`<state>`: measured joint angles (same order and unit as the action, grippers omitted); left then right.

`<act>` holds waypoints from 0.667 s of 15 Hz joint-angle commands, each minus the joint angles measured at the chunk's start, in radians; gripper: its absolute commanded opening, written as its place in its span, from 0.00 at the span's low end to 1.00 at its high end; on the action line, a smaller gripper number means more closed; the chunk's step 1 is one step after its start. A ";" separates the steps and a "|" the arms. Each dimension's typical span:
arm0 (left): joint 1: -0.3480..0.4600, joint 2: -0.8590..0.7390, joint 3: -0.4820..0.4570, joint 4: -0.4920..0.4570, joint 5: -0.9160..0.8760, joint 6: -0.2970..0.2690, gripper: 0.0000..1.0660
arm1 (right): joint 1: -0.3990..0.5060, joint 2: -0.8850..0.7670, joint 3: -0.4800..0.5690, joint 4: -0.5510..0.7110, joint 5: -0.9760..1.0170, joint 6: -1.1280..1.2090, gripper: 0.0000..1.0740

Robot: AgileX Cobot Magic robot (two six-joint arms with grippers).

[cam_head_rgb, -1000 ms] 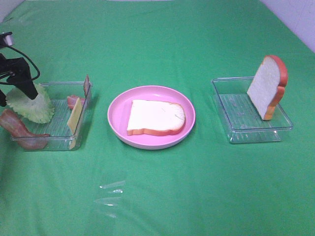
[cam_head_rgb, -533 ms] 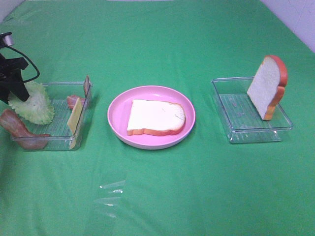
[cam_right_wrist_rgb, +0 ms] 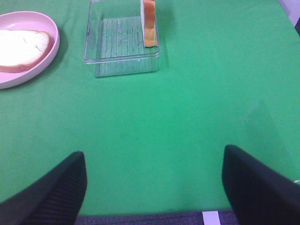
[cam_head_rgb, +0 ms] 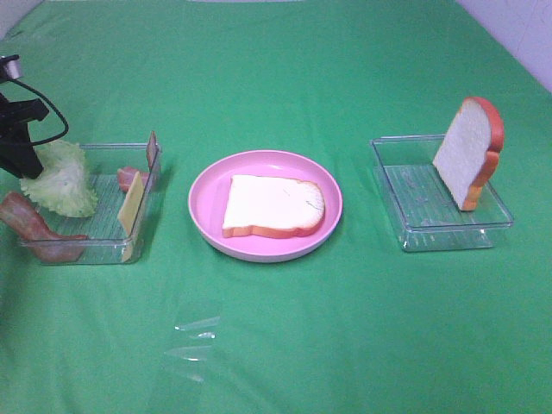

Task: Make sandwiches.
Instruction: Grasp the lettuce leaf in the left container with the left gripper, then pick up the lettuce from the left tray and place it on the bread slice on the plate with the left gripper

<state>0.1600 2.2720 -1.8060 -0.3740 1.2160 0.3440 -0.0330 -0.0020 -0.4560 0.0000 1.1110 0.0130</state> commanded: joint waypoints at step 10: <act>-0.020 -0.167 -0.009 -0.189 0.102 0.051 0.00 | -0.005 -0.026 0.003 0.000 -0.003 -0.013 0.72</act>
<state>0.1470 2.1180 -1.8120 -0.5300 1.2160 0.3820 -0.0330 -0.0020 -0.4560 0.0000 1.1110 0.0130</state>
